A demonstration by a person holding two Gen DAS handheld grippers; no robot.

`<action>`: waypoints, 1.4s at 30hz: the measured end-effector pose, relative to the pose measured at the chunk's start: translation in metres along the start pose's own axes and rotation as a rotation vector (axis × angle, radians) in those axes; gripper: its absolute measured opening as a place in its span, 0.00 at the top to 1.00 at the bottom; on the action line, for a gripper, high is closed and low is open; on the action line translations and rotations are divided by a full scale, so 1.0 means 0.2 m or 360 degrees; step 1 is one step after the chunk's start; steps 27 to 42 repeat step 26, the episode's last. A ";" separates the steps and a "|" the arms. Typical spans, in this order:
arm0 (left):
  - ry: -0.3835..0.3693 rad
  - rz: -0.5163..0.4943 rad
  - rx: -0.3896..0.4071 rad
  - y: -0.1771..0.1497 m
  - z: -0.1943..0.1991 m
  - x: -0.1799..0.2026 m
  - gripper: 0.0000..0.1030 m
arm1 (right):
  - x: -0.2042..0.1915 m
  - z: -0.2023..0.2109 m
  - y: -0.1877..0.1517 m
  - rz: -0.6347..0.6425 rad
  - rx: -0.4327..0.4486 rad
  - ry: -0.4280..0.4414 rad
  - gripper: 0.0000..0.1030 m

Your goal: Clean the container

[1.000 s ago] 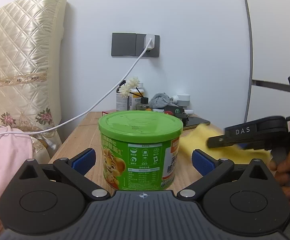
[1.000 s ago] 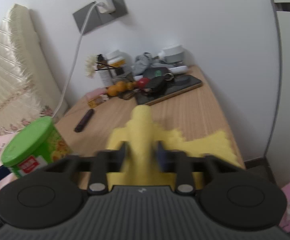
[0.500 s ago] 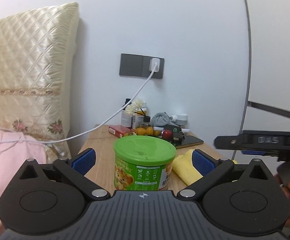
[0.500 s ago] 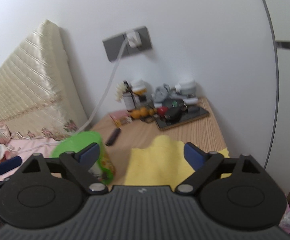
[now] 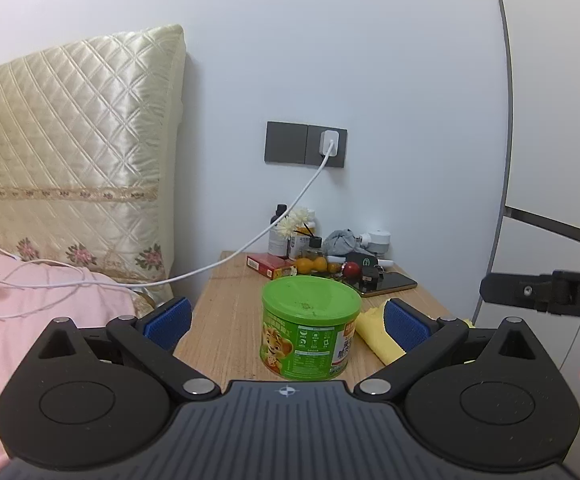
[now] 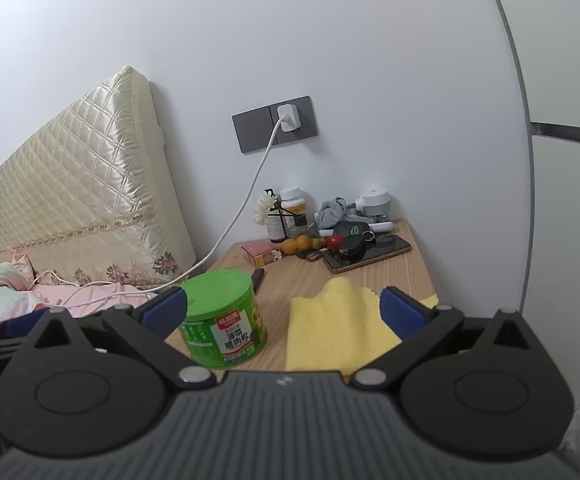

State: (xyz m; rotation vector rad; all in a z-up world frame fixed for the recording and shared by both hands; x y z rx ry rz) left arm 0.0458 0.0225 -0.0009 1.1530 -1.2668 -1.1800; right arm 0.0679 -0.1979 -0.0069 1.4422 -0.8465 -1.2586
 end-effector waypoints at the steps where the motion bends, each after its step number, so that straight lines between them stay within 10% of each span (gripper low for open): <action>1: -0.0002 -0.0002 0.0000 0.01 0.01 0.00 0.00 | 0.00 0.01 0.00 -0.0001 -0.0005 -0.0004 0.00; 42: 0.0018 -0.0063 -0.0046 0.02 0.06 0.03 0.00 | -0.03 0.07 -0.04 0.0133 -0.0074 -0.0182 0.00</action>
Point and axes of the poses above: each gripper's, at about its wrist camera, not at the fingertips, and z roughly against the way its jaws point, x to its right, y to its top, the point moved 3 cm from there along -z, roughly the way its jaws point, and after that the axes turned 14 degrees about x, right-handed, at the moved point
